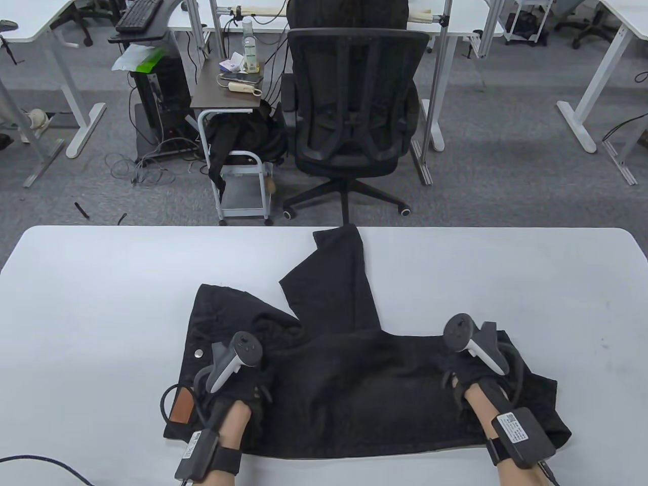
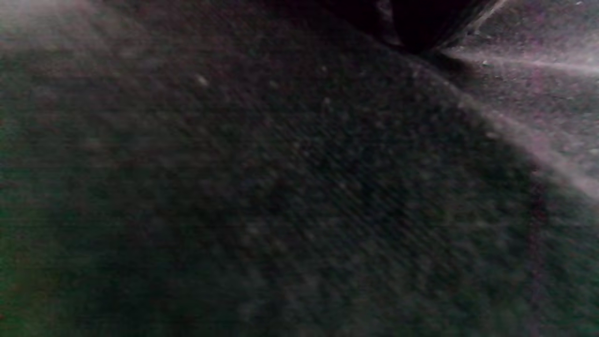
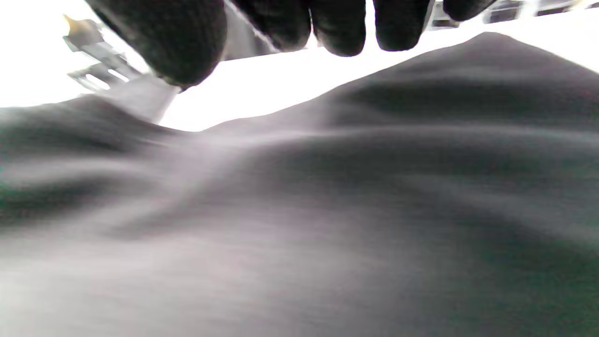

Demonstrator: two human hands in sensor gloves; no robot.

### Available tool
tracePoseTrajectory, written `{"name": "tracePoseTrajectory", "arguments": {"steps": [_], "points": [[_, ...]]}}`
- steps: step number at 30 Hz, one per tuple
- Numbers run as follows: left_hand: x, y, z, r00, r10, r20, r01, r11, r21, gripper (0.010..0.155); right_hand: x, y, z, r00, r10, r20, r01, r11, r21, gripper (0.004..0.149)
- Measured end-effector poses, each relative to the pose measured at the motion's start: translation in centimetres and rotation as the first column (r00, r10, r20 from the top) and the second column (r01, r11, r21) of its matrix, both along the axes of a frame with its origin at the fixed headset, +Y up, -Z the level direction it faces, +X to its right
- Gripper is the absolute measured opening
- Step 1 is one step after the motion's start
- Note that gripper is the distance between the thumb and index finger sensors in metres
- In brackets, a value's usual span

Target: Fold trousers

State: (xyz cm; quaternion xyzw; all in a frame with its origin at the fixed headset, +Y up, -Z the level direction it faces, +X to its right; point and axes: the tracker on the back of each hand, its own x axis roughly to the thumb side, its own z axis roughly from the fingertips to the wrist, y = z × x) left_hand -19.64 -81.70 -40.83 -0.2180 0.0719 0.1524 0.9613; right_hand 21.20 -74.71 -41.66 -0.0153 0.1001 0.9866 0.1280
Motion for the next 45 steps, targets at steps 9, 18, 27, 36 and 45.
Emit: {"name": "tracePoseTrajectory", "arguments": {"steps": [9,18,27,36,45], "points": [[1.6,-0.3,0.2,0.994,0.021,0.103,-0.022,1.000,0.011,0.074,-9.6,-3.7,-5.2,0.941,-0.281,-0.188,0.280,0.959,-0.037,0.067],[1.0,-0.7,0.2,0.997,0.038,0.065,-0.038,0.999,-0.005,0.073,-6.3,-4.8,-6.8,1.000,-0.001,0.020,0.003,0.996,-0.092,0.075],[1.3,-0.5,0.2,0.997,0.018,0.074,-0.016,0.999,-0.027,0.072,1.8,-3.9,-5.2,0.939,0.187,0.289,-0.142,0.975,-0.172,0.074],[2.5,1.4,0.8,0.993,-0.042,0.108,0.053,0.994,-0.100,0.067,3.1,-2.5,-4.8,0.910,0.295,0.291,-0.219,0.939,-0.265,0.066],[3.0,0.7,0.3,0.983,-0.011,0.185,-0.010,0.994,0.111,0.068,-3.0,-2.6,-6.5,0.998,-0.057,-0.030,0.055,0.996,-0.066,0.062]]}}
